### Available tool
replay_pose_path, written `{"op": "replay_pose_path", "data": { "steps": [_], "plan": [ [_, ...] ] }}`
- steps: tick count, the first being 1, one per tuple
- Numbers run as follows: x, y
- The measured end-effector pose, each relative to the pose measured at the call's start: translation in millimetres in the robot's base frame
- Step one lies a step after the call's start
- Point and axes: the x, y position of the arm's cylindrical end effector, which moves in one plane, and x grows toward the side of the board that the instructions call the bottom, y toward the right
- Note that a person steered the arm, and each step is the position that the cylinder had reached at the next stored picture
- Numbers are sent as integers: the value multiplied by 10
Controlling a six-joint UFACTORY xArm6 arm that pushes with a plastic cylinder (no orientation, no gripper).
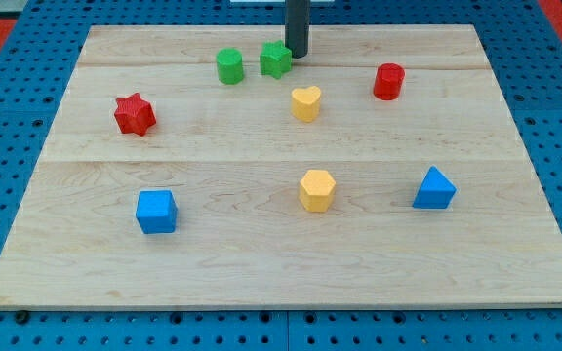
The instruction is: Move the green star towards the right side of the green circle
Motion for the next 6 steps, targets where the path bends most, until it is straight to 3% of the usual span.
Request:
{"op": "replay_pose_path", "data": {
  "steps": [2, 3, 6],
  "plan": [
    [42, -26],
    [161, -626],
    [76, -648]
  ]
}}
